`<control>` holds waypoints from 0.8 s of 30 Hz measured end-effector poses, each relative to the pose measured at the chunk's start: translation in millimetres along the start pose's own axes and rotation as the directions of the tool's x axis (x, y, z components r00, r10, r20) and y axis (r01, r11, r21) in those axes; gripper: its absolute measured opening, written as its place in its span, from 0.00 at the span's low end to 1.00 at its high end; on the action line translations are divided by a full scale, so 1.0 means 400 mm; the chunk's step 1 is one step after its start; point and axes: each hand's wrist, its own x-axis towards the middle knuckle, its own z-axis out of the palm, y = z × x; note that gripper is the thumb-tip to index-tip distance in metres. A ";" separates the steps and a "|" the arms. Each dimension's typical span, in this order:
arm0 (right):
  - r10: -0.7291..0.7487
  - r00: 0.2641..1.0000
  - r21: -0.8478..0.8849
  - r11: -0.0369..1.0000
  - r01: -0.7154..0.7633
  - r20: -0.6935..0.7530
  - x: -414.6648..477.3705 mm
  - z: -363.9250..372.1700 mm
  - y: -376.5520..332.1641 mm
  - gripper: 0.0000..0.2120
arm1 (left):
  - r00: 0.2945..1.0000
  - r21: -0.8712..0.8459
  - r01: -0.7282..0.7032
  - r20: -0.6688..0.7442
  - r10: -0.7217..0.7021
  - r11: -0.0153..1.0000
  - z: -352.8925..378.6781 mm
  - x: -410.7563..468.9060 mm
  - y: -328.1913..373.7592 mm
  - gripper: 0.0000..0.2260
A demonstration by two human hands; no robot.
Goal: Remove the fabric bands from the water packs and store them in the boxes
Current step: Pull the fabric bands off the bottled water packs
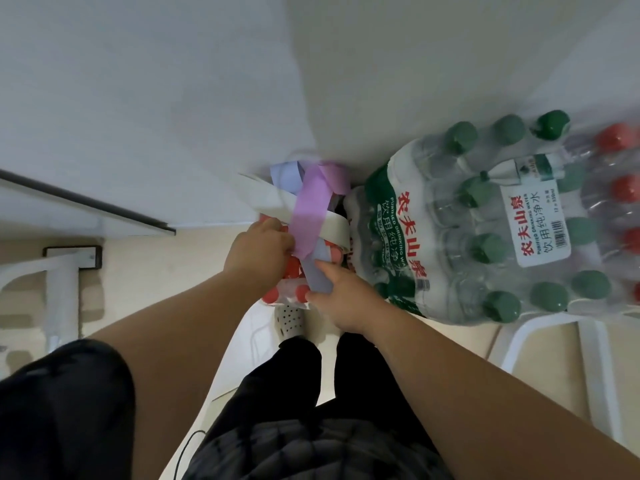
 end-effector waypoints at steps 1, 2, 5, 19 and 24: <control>0.009 1.000 0.014 1.000 -0.009 -0.002 -0.002 -0.001 -0.002 0.34 | 1.000 -0.036 0.000 -0.005 0.000 0.999 -0.004 -0.007 -0.001 0.09; 0.009 1.000 0.036 0.999 -0.009 -0.019 -0.004 -0.002 -0.006 0.34 | 1.000 -0.068 -0.004 -0.015 0.003 0.998 -0.012 -0.017 -0.001 0.09; -0.008 0.992 0.090 0.996 0.020 -0.126 -0.026 -0.018 -0.036 0.31 | 0.995 -0.153 -0.055 -0.096 0.041 0.987 -0.053 -0.060 0.007 0.12; -0.437 0.718 -0.055 0.871 0.489 -0.542 -0.317 -0.228 -0.231 0.04 | 0.890 -0.302 -0.341 -0.407 0.203 0.890 -0.446 -0.220 0.194 0.07; -0.462 0.686 0.089 0.791 0.605 -0.562 -0.462 -0.294 -0.211 0.04 | 0.944 -0.665 -0.310 -0.301 0.136 0.679 -0.527 -0.276 0.311 0.05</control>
